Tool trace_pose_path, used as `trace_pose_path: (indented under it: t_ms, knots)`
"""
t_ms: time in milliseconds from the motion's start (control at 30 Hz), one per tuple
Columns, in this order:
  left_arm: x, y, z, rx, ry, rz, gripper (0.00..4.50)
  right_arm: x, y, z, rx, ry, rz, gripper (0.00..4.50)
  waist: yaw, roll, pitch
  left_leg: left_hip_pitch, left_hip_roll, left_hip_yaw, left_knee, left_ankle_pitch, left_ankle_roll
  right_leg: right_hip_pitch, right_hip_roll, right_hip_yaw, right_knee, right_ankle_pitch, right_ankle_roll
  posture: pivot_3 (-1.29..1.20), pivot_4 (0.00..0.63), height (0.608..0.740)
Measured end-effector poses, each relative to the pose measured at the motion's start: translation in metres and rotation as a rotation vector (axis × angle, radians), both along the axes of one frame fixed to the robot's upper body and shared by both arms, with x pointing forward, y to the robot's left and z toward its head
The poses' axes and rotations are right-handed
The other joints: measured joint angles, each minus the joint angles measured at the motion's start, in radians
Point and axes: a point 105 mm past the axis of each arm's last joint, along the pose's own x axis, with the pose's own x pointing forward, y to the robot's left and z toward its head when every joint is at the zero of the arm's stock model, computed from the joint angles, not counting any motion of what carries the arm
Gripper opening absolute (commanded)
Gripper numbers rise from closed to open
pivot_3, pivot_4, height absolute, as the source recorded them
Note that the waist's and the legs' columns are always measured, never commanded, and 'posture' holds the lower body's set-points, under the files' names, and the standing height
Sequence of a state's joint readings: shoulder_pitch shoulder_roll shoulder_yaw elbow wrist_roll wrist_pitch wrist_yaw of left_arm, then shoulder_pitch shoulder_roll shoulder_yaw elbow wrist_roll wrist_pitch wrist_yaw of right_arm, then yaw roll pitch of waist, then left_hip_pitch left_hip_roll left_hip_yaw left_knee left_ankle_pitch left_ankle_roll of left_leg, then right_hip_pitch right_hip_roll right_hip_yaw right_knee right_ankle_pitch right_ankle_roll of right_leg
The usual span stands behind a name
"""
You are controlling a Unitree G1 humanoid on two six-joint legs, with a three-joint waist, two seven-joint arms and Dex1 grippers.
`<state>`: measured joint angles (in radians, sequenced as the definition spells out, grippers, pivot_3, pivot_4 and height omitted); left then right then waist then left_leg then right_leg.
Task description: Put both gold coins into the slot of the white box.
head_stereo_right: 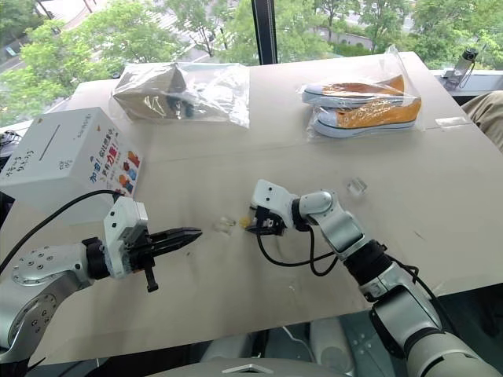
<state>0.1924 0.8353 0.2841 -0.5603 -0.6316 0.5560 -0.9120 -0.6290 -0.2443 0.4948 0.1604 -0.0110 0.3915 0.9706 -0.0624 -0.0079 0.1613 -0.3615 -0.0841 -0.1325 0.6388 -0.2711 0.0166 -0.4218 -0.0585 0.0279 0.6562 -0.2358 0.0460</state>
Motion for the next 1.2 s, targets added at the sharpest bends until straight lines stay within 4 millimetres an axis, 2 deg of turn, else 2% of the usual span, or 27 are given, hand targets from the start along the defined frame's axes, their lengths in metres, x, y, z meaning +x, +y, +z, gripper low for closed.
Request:
trace_pose_path:
  t_ms: [500, 967, 1200]
  knots:
    - [0.0, 0.003, 0.001, 0.001, -0.004, 0.017, 0.0, -0.009, 0.017, -0.003, 0.025, -0.019, 0.151, 2.82, -0.003, 0.0, 0.0, -0.001, 0.001, 0.0, 0.0, -0.002, -0.003, -0.004, 0.003, 0.004, 0.0, 0.0, 0.0, 0.0, 0.15, 0.74]
    - [0.001, 0.003, 0.002, 0.005, -0.015, 0.03, 0.0, 0.004, 0.017, -0.003, -0.004, 0.006, 0.044, 2.82, 0.001, 0.0, 0.0, 0.0, 0.002, 0.0, 0.001, -0.002, -0.002, -0.004, 0.004, 0.003, 0.004, 0.003, -0.005, 0.0, 0.15, 0.74]
    - [0.001, 0.003, 0.002, 0.004, -0.013, 0.03, 0.0, 0.007, 0.006, -0.003, -0.03, 0.001, 0.039, 2.82, 0.024, 0.0, 0.0, 0.0, 0.002, -0.002, 0.005, -0.002, -0.003, -0.001, 0.004, 0.0, 0.004, 0.003, -0.005, 0.0, 0.15, 0.74]
